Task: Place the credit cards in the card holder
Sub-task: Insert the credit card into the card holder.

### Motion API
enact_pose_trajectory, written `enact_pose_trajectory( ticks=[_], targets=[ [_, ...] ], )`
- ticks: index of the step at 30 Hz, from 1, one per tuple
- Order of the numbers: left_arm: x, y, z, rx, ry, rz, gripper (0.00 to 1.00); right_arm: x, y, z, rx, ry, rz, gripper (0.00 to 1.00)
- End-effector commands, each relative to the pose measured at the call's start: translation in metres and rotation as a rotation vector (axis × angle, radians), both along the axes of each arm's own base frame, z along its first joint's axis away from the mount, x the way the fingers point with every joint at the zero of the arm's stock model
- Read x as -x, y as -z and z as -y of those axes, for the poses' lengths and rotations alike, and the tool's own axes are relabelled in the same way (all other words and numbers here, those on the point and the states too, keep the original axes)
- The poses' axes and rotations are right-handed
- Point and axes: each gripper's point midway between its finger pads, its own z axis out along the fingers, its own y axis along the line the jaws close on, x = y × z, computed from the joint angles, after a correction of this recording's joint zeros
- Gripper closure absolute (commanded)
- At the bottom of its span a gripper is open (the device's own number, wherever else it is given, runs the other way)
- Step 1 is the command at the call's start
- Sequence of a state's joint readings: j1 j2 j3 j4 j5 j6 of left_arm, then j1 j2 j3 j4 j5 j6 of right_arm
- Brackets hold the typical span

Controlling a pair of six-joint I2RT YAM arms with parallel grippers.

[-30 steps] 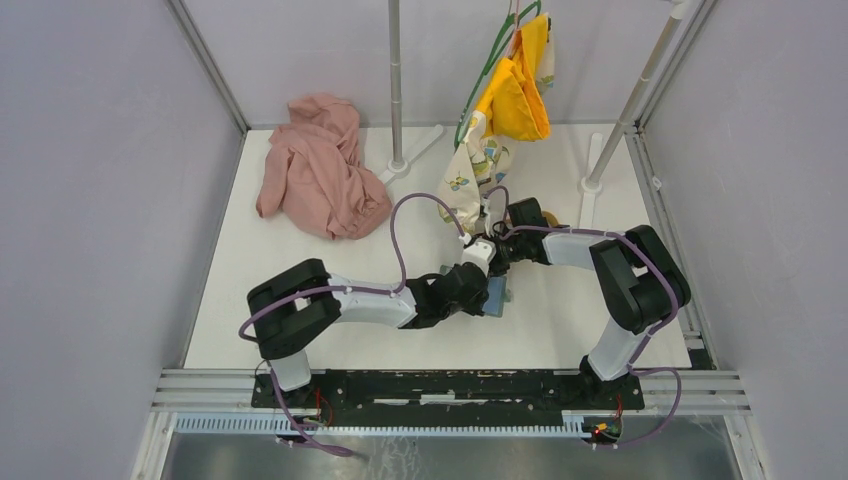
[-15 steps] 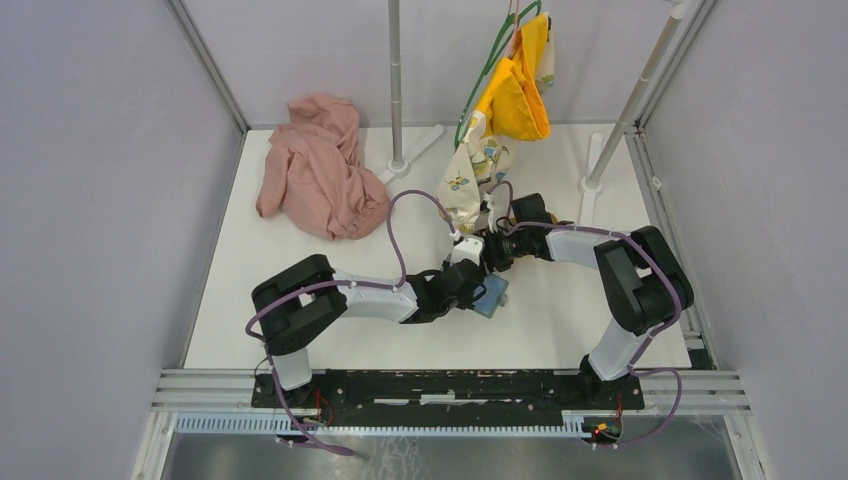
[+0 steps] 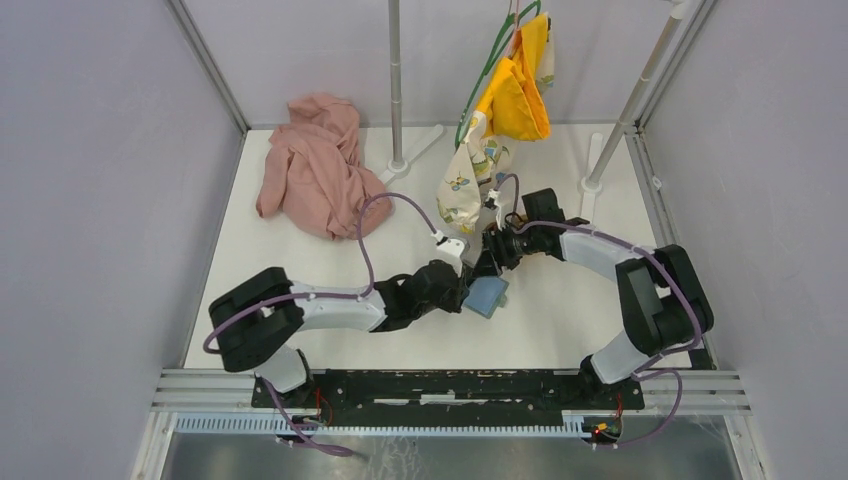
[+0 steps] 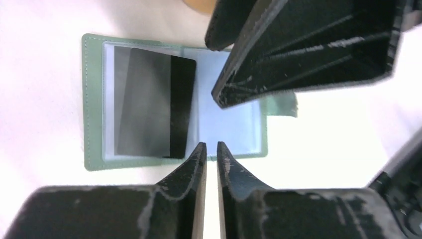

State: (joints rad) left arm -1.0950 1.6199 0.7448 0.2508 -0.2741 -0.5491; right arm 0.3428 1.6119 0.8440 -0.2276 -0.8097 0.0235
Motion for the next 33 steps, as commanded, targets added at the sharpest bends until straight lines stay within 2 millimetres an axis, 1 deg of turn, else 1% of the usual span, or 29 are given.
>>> enact_pose_trajectory(
  ticks=[1,4,6,7,8,9,10,11,12,13,14,15,16,18,20,24,27,30,33],
  targets=[
    [0.004,-0.054,0.000,0.143,0.065,0.115,0.77,-0.003,-0.023,0.005,0.000,-0.080,0.203,0.41],
    [0.001,-0.062,-0.023,0.150,0.020,0.142,0.69,-0.004,-0.033,0.010,0.014,-0.130,0.324,0.49],
    [-0.007,-0.060,-0.039,0.160,-0.019,0.125,0.60,-0.003,-0.040,0.012,0.017,-0.182,0.430,0.54],
    [-0.013,-0.060,-0.046,0.174,-0.036,0.115,0.58,0.000,-0.044,0.012,0.007,-0.223,0.493,0.59],
    [-0.019,-0.061,-0.053,0.203,-0.054,0.096,0.53,0.002,-0.050,0.011,0.003,-0.276,0.588,0.63],
    [-0.025,-0.062,-0.059,0.231,-0.066,0.078,0.49,0.011,-0.054,0.009,-0.010,-0.352,0.685,0.67],
    [-0.031,-0.061,-0.066,0.255,-0.080,0.058,0.46,0.022,-0.055,0.004,-0.016,-0.471,0.825,0.75],
    [-0.037,-0.060,-0.070,0.272,-0.083,0.039,0.44,0.037,-0.050,0.001,-0.020,-0.588,0.945,0.86],
    [-0.042,-0.058,-0.074,0.284,-0.085,0.016,0.40,0.050,-0.048,-0.003,-0.022,-0.745,1.131,0.92],
    [-0.047,-0.056,-0.075,0.286,-0.075,-0.007,0.40,0.067,-0.038,-0.003,-0.024,-0.887,1.258,0.94],
    [-0.052,-0.051,-0.075,0.272,-0.071,-0.029,0.40,0.075,-0.033,-0.004,-0.021,-0.994,1.380,0.94],
    [-0.057,-0.050,-0.072,0.262,-0.061,-0.039,0.41,0.075,-0.031,-0.007,-0.017,-1.001,1.417,1.00],
    [-0.060,-0.046,-0.070,0.251,-0.048,-0.053,0.42,0.071,-0.031,-0.010,-0.010,-0.993,1.409,1.00],
    [-0.065,-0.037,-0.066,0.235,-0.033,-0.080,0.44,0.060,-0.025,-0.013,0.045,-1.077,1.386,1.00],
    [-0.070,-0.026,-0.063,0.222,-0.021,-0.112,0.48,0.047,-0.013,-0.013,0.134,-1.158,1.349,1.00],
    [-0.077,-0.005,-0.061,0.188,-0.010,-0.168,0.54,0.024,0.000,-0.017,0.269,-1.188,1.365,1.00],
    [-0.081,0.011,-0.063,0.151,-0.023,-0.203,0.56,0.019,0.012,-0.017,0.335,-1.222,1.345,1.00],
    [-0.079,0.022,-0.062,0.137,-0.015,-0.235,0.59,0.016,0.022,-0.012,0.387,-1.250,1.340,1.00],
    [-0.075,0.029,-0.060,0.136,-0.005,-0.269,0.63,0.017,0.030,-0.009,0.408,-1.258,1.332,1.00]
  ],
)
